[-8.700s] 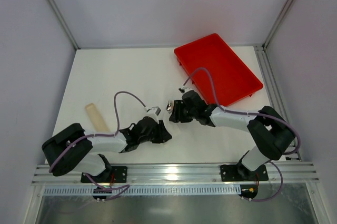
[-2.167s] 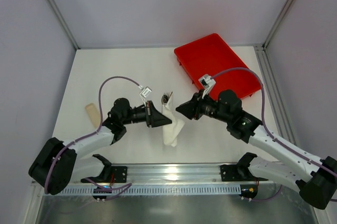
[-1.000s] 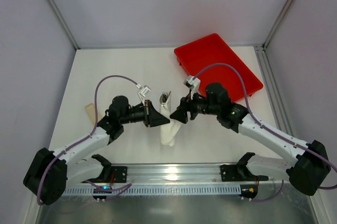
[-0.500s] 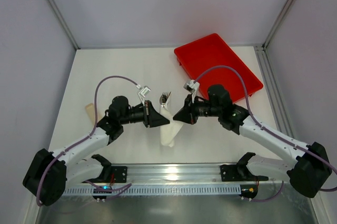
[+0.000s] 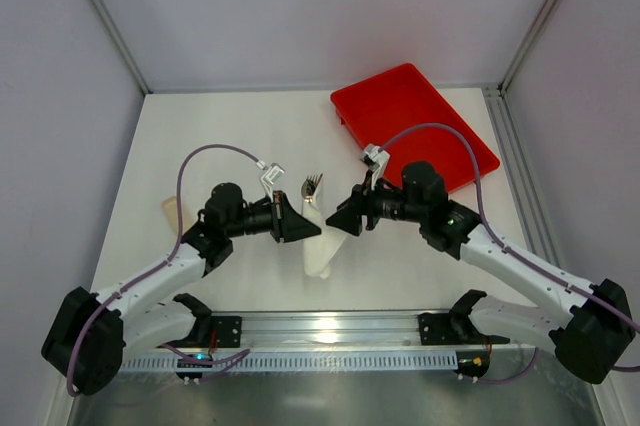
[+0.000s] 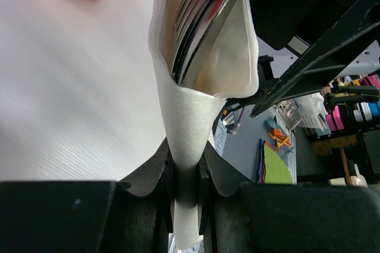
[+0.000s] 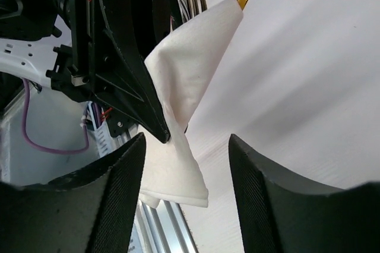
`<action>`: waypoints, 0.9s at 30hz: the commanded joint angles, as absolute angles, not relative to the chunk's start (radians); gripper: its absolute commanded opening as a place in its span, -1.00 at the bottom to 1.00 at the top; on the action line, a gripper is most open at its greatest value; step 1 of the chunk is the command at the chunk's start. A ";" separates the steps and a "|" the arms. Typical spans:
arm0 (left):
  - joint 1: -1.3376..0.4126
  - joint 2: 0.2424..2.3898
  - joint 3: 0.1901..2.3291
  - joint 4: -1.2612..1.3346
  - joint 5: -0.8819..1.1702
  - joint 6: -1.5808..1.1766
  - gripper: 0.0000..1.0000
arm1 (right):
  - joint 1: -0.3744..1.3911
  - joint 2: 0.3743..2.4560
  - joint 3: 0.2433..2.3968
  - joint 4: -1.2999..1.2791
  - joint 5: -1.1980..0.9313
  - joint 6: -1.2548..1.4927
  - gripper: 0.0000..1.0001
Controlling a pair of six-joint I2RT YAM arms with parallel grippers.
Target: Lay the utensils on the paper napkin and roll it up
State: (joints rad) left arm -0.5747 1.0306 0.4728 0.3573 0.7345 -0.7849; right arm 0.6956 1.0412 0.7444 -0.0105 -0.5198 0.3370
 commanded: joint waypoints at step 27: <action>-0.580 0.976 0.577 0.301 0.557 -0.765 -0.99 | 0.833 1.011 0.692 0.086 -0.315 0.512 0.07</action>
